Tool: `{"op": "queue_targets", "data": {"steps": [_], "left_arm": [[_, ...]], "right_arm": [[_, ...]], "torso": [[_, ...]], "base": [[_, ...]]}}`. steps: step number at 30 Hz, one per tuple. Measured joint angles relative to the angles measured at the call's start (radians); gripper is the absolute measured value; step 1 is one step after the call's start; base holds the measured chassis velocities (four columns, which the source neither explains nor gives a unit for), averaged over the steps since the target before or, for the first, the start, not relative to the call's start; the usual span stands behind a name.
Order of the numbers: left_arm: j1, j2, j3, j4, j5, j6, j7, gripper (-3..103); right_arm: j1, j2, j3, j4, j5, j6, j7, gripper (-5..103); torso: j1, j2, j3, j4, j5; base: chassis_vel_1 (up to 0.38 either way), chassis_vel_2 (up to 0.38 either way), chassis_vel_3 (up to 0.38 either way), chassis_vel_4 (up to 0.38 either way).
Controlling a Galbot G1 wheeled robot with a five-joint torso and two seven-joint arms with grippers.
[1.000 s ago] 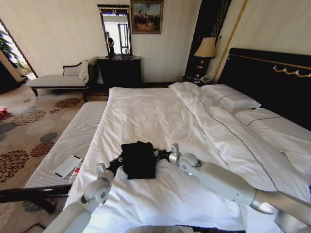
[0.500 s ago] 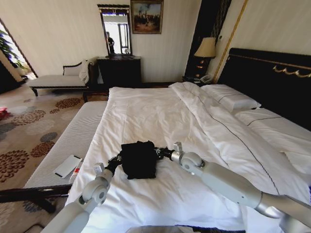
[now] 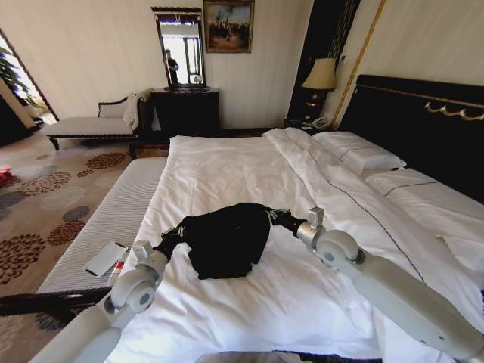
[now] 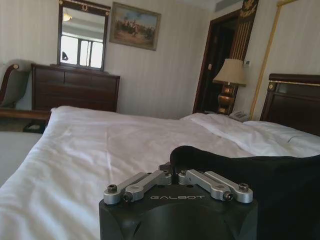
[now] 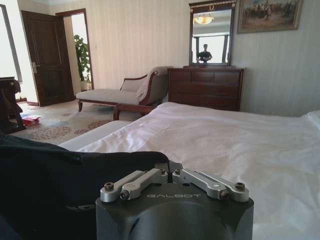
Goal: Fold the clothes on the bed.
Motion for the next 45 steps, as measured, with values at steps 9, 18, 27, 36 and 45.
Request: {"op": "queue_targets", "data": {"steps": [9, 18, 27, 36, 45], "left_arm": [[0.029, 0.081, -0.08, -0.127, 0.021, -0.001, 0.038, 1], [0.055, 0.119, -0.191, -0.216, -0.015, 0.003, 0.028, 1], [0.065, 0.185, -0.288, -0.304, -0.095, 0.014, 0.018, 1], [0.132, 0.208, -0.519, -0.305, -0.249, 0.031, -0.005, 1], [0.156, 0.221, -0.714, -0.306, -0.374, 0.039, -0.008, 1]], "right_arm": [[-0.207, -0.061, 0.311, 0.146, -0.057, -0.008, 0.009, 0], [-0.163, -0.112, 0.364, 0.2, -0.051, -0.014, 0.044, 0], [-0.288, -0.144, 0.653, 0.337, 0.044, -0.045, 0.102, 0], [-0.343, -0.151, 0.938, 0.391, 0.265, -0.102, 0.192, 0], [-0.461, -0.138, 1.202, 0.392, 0.362, -0.119, 0.206, 0]], "torso": [[0.0, 0.0, 0.0, -0.0003, 0.0], [0.0, 0.0, 0.0, 0.0004, -0.0004], [0.0, 0.0, 0.0, -0.0005, -0.0002], [0.0, 0.0, 0.0, 0.0, -0.0002], [0.0, 0.0, 0.0, -0.0002, -0.0003]], "base": [[0.0, 0.0, 0.0, 0.0], [0.0, 0.0, 0.0, 0.0], [0.0, 0.0, 0.0, 0.0], [0.0, 0.0, 0.0, 0.0], [0.0, 0.0, 0.0, 0.0]]}}
